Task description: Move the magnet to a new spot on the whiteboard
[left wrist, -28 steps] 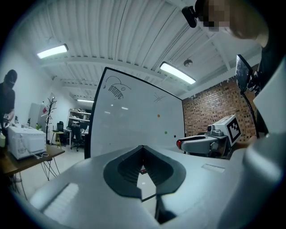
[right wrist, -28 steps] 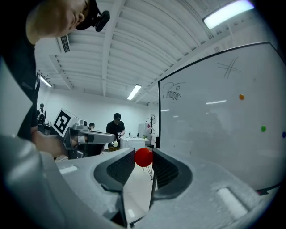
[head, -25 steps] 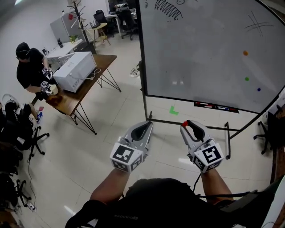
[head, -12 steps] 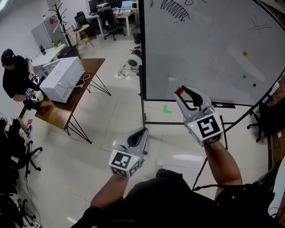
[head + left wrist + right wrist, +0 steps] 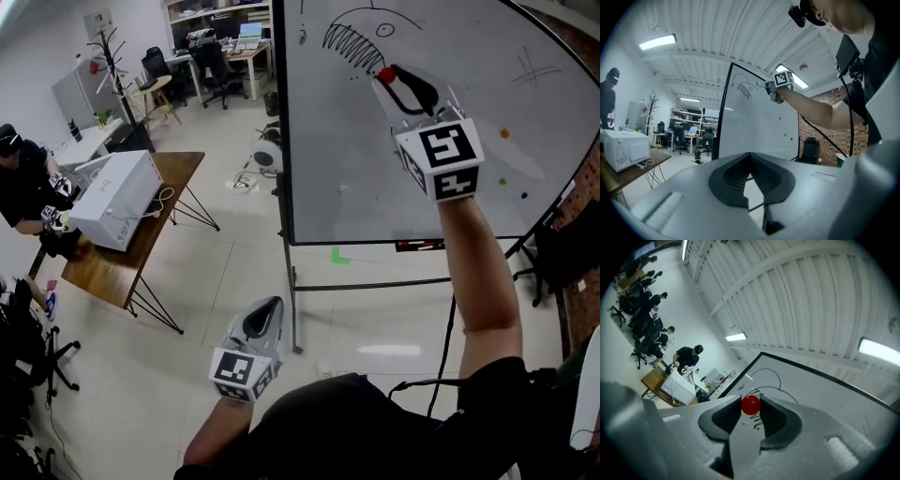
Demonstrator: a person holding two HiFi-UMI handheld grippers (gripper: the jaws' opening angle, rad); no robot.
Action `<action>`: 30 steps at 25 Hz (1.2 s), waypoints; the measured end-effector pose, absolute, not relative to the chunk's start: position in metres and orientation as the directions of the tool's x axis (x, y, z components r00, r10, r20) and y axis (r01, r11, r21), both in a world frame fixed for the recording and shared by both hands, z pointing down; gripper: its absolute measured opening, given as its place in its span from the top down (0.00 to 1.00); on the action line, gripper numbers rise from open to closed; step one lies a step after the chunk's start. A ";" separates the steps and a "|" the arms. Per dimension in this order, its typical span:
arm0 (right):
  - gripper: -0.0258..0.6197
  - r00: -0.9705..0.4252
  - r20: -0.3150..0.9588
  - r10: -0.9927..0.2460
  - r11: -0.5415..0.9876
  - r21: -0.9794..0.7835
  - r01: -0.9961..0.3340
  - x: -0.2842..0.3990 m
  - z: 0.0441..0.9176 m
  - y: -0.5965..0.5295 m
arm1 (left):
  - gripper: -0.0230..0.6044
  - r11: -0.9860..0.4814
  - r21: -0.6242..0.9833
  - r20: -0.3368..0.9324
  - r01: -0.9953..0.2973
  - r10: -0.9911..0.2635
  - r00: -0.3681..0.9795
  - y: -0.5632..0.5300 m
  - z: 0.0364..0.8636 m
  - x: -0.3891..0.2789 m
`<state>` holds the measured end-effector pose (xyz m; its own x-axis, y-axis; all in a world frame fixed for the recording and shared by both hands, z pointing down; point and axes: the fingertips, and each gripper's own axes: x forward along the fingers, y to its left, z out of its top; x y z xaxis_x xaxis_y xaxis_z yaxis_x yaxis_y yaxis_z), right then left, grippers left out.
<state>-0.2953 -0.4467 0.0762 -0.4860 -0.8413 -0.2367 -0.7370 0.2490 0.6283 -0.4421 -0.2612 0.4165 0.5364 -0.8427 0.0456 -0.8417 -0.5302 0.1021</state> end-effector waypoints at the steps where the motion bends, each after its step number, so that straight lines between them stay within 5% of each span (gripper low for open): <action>1: 0.80 -0.483 -0.239 -0.842 0.246 0.627 -0.739 -0.293 0.066 -0.458 | 0.94 -0.525 0.107 0.043 -0.844 -0.846 0.532 -0.266 0.417 -0.443; 13: 0.80 -0.317 -0.185 -0.930 0.075 0.749 -0.659 -0.267 0.025 -0.576 | 0.94 -0.499 0.144 0.003 -0.855 -0.863 0.505 -0.312 0.415 -0.442; 23: 0.79 -0.330 -0.205 -0.921 0.077 0.737 -0.672 -0.265 0.025 -0.579 | 0.94 -0.493 0.157 0.011 -0.856 -0.865 0.501 -0.316 0.419 -0.435; 30: 0.68 -0.340 -0.258 -0.904 0.049 0.730 -0.682 -0.267 0.025 -0.564 | 0.94 -0.472 0.166 0.016 -0.866 -0.876 0.481 -0.306 0.422 -0.442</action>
